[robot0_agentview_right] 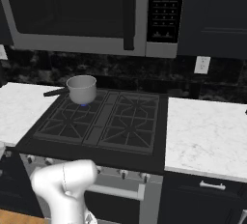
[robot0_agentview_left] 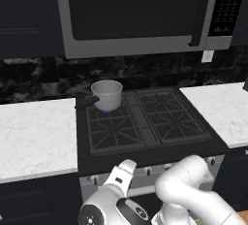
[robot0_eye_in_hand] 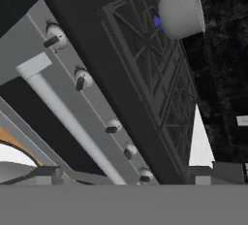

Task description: Turn off the rear left burner of the stove.

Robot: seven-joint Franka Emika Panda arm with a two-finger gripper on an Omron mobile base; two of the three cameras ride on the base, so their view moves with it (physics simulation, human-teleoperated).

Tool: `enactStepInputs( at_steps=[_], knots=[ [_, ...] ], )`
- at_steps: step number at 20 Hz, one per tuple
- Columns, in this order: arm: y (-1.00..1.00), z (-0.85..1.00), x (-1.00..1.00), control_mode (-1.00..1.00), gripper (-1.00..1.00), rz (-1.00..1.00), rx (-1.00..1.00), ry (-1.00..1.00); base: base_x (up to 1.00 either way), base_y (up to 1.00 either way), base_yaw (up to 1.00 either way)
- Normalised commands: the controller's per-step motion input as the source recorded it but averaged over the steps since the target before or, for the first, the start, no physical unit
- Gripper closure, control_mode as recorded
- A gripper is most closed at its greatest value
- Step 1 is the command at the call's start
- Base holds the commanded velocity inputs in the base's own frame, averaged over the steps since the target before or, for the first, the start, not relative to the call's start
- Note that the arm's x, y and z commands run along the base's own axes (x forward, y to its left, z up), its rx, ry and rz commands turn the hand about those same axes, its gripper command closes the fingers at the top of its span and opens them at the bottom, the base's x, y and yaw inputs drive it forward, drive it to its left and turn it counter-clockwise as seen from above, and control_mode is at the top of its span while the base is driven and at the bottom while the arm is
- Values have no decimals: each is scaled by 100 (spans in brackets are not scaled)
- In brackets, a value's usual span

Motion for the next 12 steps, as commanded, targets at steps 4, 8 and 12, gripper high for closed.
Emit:
enactStepInputs(
  at_steps=[4,8,12],
  knots=[
    [0,-100,-5,-100,-100,0,0,-24,0,0,0],
    [0,-94,0,-100,-100,0,2,-33,0,0,0],
    [-1,-61,5,-100,-100,-2,4,-30,0,0,0]
  ],
)
